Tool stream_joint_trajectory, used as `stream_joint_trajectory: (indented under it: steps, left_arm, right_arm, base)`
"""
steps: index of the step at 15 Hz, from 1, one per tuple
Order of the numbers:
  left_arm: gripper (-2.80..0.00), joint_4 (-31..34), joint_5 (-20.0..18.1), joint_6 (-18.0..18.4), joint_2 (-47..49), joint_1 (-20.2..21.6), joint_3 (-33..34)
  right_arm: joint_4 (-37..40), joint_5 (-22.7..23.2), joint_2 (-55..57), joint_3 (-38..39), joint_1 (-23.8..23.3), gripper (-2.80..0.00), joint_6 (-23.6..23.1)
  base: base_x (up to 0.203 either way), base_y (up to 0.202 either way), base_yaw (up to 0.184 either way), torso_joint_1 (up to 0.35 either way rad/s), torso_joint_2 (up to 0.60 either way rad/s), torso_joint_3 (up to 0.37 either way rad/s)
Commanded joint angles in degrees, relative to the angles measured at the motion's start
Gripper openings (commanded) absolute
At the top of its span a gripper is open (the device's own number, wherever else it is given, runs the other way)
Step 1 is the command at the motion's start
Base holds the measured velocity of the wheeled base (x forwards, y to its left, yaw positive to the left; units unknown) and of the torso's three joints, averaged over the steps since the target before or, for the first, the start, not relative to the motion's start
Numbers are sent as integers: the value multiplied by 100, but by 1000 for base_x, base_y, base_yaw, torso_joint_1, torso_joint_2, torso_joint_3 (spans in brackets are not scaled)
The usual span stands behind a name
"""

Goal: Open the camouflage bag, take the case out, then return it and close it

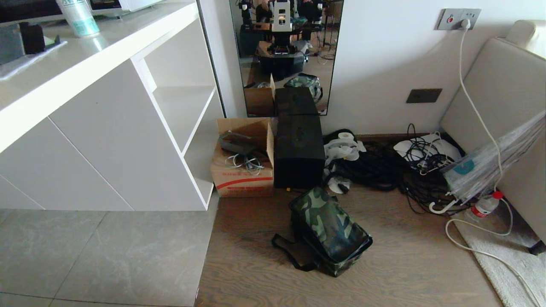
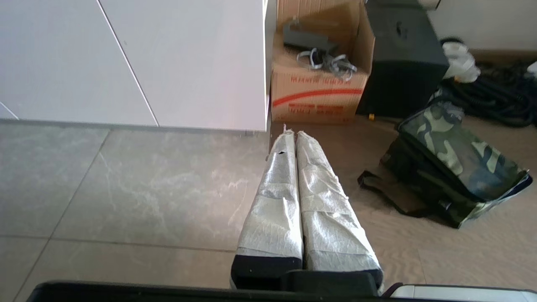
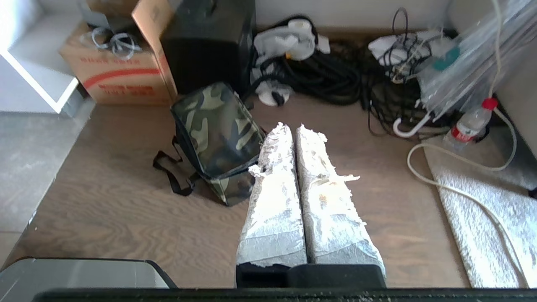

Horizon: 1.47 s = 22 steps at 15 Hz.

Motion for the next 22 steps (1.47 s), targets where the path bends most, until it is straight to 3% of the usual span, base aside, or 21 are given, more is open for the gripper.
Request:
stream_joint_trajectory:
  steps: [1, 22]
  left_arm:
    - [-280, -1, 0, -1, -2, 0, -7]
    - [-280, -1, 0, 7, -2, 0, 0]
  right_arm:
    - [-4, 4, 14, 9, 1, -280, -3]
    - [4, 4, 14, 9, 1, -280, -3]
  base:
    - [0, 0, 0, 0, 2, 205]
    - [0, 0, 0, 2, 4, 178]
